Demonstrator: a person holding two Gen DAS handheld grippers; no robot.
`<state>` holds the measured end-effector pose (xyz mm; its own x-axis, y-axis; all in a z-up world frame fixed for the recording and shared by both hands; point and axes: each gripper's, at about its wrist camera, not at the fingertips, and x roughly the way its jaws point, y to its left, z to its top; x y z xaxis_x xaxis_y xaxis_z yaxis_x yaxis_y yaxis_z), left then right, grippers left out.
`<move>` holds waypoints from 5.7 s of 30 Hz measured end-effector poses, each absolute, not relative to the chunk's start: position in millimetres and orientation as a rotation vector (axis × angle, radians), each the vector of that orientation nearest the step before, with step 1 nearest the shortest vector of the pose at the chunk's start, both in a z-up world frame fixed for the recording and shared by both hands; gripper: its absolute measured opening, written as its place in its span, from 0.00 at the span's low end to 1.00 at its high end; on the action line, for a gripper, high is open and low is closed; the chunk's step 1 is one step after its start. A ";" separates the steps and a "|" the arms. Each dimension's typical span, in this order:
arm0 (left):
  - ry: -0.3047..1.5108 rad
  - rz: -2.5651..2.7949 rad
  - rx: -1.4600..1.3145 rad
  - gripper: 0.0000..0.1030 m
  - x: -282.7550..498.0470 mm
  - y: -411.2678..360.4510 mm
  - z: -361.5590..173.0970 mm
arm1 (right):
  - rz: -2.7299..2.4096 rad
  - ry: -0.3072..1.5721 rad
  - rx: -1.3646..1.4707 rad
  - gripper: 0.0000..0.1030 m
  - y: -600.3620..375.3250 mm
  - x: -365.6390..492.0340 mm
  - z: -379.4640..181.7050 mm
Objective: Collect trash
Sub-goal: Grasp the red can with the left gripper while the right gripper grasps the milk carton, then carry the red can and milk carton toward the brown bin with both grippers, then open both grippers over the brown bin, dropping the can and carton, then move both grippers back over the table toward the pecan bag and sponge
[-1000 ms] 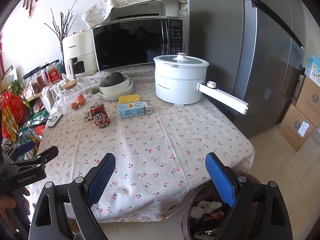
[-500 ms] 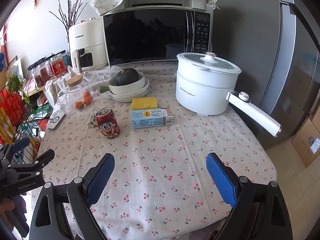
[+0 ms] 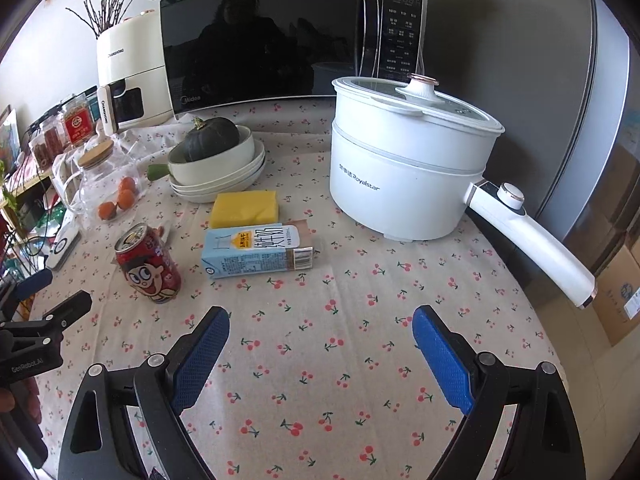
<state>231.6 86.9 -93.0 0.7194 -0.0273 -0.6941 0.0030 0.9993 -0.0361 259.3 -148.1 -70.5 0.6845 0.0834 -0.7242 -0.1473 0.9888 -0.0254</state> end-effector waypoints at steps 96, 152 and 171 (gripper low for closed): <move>0.890 -0.277 -0.153 0.35 81.8 14.0 -65.3 | 0.148 0.979 0.066 0.51 -238.8 99.2 -53.0; 0.880 -0.398 0.085 0.99 78.2 -118.2 -79.8 | -0.039 0.906 0.161 0.82 -350.5 34.2 -52.3; 0.813 -0.278 0.019 0.99 81.2 -61.7 -51.6 | 0.062 0.778 0.170 0.92 -299.7 47.6 -11.2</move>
<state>81.2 -61.7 -51.6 0.6528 -0.2380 -0.7192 0.2526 0.9634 -0.0896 47.6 -299.7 -11.2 0.7114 0.1183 -0.6927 0.0071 0.9845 0.1755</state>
